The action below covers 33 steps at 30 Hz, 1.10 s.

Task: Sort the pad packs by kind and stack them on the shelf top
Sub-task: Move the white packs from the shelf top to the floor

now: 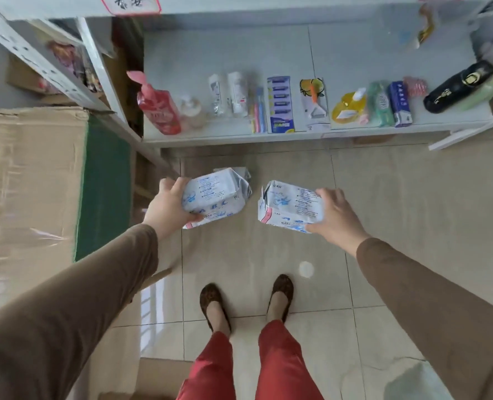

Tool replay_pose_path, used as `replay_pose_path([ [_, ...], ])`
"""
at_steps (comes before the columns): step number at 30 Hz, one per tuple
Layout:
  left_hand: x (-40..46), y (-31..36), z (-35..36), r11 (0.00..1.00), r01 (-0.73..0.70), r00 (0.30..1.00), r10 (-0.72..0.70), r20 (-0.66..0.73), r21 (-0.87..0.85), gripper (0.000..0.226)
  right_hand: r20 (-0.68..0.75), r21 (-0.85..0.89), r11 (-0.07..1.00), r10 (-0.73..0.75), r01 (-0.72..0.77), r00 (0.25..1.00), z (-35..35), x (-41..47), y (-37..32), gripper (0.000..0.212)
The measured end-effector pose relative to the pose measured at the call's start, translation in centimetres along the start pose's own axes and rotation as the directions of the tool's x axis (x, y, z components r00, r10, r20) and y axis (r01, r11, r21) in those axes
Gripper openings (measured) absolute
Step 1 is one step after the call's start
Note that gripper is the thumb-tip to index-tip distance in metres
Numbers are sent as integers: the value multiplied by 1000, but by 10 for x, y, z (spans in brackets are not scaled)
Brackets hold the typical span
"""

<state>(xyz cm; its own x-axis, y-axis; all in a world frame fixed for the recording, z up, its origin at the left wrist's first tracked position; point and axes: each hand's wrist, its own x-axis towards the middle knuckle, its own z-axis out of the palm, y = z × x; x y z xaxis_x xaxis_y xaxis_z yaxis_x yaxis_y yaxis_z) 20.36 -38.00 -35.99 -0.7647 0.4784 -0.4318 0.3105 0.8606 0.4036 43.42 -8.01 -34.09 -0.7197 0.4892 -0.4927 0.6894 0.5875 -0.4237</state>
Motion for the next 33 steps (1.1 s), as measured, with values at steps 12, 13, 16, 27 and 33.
replay_pose_path([
  [12, 106, -130, 246, 997, -62, 990, 56, 130, 45, 80, 172, -112, 992, -40, 60, 984, 254, 83, 81, 72],
  [13, 118, -134, 262, 996, -74, 989, 69, 133, 38, 80, 186, -114, 991, -51, 73, 981, 271, 91, 88, 72],
  [16, 151, -145, 305, 996, -89, 988, 86, 125, 21, 77, 219, -116, 988, -74, 101, 973, 314, 118, 101, 70],
  [27, 234, -181, 392, 983, -146, 976, 161, 146, -112, 83, 269, -186, 952, -189, 244, 944, 421, 206, 114, 65],
  [33, 235, -195, 396, 967, -112, 988, 133, 77, -227, 86, 238, -174, 950, -216, 260, 947, 447, 229, 109, 62],
])
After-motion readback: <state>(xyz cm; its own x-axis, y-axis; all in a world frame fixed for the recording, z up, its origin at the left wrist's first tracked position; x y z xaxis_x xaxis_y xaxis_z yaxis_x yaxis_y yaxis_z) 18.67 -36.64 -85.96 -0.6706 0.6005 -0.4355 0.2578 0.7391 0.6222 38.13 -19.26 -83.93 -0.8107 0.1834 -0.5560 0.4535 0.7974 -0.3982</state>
